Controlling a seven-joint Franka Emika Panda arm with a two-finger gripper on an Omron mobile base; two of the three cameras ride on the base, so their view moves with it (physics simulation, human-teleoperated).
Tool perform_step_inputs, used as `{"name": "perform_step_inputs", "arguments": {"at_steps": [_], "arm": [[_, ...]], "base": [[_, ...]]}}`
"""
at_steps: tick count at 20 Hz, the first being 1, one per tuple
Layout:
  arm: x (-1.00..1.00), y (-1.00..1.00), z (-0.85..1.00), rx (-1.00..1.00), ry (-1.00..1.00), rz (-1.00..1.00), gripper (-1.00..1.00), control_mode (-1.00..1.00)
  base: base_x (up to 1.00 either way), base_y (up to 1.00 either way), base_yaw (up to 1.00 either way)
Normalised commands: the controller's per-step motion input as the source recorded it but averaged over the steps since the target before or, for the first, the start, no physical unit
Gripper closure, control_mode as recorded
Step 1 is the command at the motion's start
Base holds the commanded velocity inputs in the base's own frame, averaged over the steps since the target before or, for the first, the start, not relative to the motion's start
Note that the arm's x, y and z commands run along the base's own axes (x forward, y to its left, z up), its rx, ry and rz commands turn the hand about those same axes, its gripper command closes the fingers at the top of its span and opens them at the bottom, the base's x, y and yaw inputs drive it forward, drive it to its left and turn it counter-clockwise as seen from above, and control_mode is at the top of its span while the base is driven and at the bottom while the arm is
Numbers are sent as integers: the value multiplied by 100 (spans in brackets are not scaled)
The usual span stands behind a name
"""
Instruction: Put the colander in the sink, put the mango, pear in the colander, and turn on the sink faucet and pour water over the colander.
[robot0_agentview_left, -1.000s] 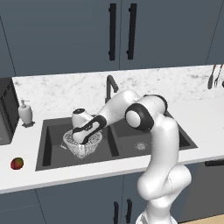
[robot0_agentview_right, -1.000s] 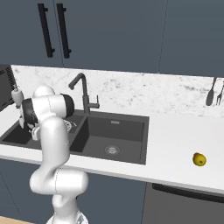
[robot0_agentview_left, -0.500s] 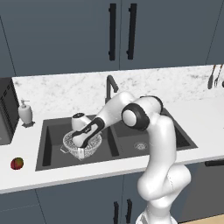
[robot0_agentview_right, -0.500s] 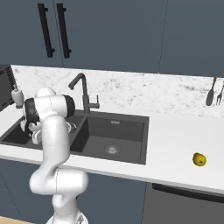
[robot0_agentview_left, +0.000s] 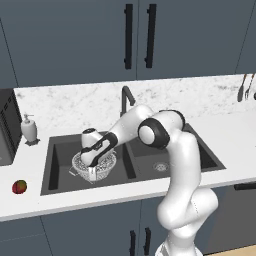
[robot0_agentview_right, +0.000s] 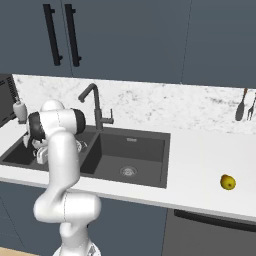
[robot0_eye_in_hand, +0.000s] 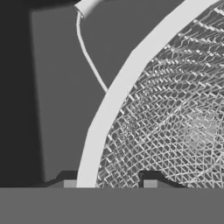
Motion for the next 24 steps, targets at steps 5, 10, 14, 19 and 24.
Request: {"name": "perform_step_inputs", "arguments": {"at_steps": [5, 10, 14, 19, 24], "arm": [[0, 0, 1, -8, 0, 0, -100, -100], [-11, 0, 30, -2, -5, 0, -100, -100], [-20, 10, 73, 0, -5, 0, -100, -100], [-39, 14, 80, 0, -5, 0, -100, -100], [-90, 4, 42, 8, -17, -16, -100, -100]], "base": [[0, 0, 0], [0, 0, 0], [0, 0, 0], [0, 0, 0], [0, 0, 0]]}}
